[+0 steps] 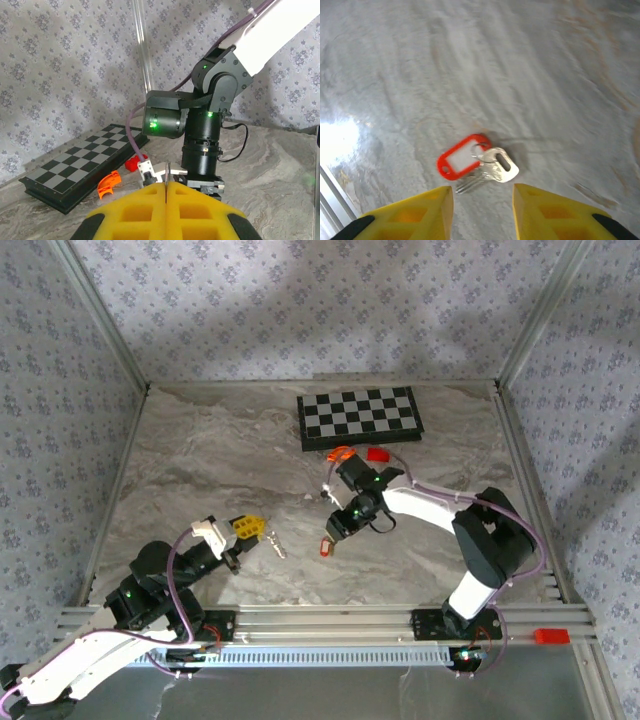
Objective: Put the keys on the keyring
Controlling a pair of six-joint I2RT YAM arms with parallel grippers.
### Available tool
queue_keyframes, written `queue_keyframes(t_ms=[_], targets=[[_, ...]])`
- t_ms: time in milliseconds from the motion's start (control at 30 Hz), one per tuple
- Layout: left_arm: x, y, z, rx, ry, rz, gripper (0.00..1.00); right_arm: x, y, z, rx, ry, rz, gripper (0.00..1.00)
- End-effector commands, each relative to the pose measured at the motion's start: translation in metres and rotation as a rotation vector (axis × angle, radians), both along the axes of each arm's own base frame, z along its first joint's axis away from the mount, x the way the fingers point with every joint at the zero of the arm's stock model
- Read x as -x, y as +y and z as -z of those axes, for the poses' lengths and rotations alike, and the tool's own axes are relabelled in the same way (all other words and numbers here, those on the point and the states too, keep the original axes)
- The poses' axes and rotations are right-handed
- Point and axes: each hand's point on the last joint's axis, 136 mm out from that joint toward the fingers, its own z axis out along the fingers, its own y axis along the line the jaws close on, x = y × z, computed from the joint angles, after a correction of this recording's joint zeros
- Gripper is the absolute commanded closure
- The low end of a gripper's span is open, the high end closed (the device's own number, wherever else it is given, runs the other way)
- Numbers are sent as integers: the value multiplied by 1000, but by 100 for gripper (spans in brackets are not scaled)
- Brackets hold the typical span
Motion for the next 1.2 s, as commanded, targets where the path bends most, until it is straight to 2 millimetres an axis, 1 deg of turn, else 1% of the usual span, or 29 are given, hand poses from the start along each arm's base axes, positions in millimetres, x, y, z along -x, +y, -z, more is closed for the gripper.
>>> queue_keyframes(t_ms=[0,100,133,200,300,400,433,467,567,633,767,900,1033,1167], targets=[[5,2,-19,46,-26,18,100,5,2,-15,23,-123,-149,61],[6,3,-21,50,-28,20,100,0,3,-12,74,-194,-215,60],[7,3,-22,53,-30,21,100,-2,-1,-9,111,-194,-222,60],[8,4,-24,60,-35,22,100,-8,-1,-5,160,-211,-234,61],[7,4,-26,55,-35,21,100,-7,3,1,200,-220,-279,60],[8,2,-28,53,-36,28,100,-4,0,14,264,-203,-318,61],[8,1,-27,49,-36,31,100,-8,8,9,262,-224,-329,61],[7,1,-27,49,-37,28,100,-6,9,10,268,-225,-346,61],[6,1,-24,43,-39,22,100,-5,10,15,293,-218,-371,61],[5,1,-23,39,-43,15,100,-7,10,18,308,-221,-371,61],[4,0,-23,33,-48,12,100,-5,16,21,304,-211,-395,60],[3,0,-22,30,-46,12,100,-3,12,30,347,-204,-417,61],[3,0,-21,30,-46,10,100,0,11,33,345,-202,-430,60],[3,0,-21,30,-45,10,100,-2,10,36,361,-205,-429,62]])
